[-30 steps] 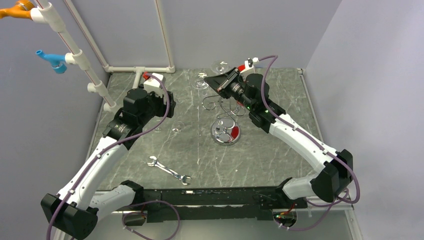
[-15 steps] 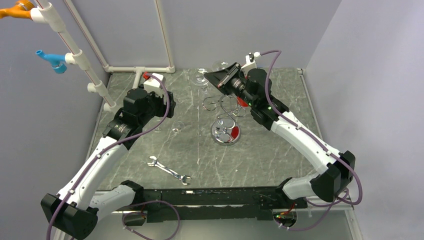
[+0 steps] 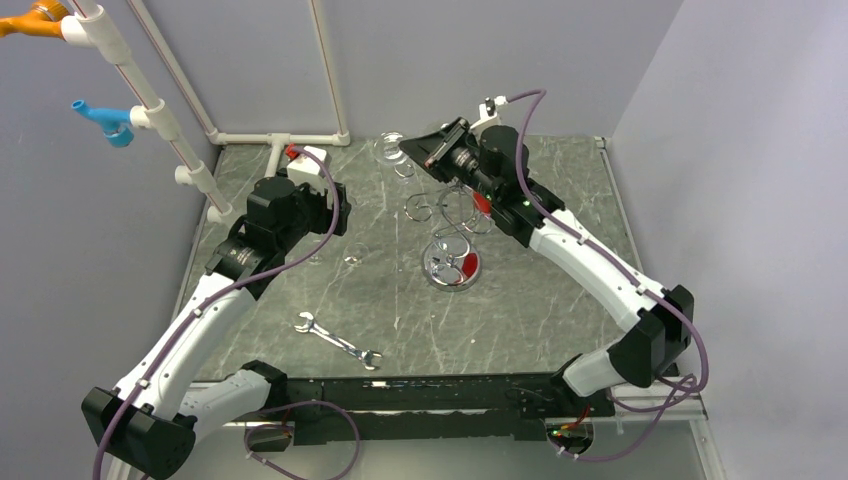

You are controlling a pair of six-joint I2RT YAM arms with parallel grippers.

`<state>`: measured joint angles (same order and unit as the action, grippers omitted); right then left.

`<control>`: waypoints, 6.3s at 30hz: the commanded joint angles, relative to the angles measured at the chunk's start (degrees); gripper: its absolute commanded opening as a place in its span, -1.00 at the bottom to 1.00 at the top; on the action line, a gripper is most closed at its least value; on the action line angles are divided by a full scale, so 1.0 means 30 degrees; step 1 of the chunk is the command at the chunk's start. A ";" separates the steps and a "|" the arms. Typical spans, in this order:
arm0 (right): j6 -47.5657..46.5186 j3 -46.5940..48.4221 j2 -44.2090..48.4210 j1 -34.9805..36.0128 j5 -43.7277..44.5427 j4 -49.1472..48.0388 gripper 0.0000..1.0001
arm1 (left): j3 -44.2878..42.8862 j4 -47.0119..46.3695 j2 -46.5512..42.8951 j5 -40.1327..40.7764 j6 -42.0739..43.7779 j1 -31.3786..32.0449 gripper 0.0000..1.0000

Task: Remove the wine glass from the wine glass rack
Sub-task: Pick up the wine glass from the wine rack.

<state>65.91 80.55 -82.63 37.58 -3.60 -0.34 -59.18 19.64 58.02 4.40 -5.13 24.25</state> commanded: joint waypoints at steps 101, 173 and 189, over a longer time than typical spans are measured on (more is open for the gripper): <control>0.0496 -0.1368 0.3850 -0.0106 0.0227 -0.0829 -1.00 | -0.0928 -0.0064 0.0077 0.0050 0.0313 0.0067 0.55; -0.1834 -0.0007 0.2546 0.1274 -0.4387 0.0025 -1.00 | -0.2292 0.1800 -0.2805 -0.1264 -0.0343 0.0060 0.57; -0.3273 -0.0133 0.2117 0.2155 -0.4939 0.1001 -1.00 | -0.4310 0.5330 -0.4141 -0.6998 -0.0536 0.0061 0.52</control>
<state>57.69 77.54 -76.79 43.33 -17.08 6.61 -67.37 33.67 45.63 -8.69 -6.72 24.25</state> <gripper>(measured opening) 0.103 0.766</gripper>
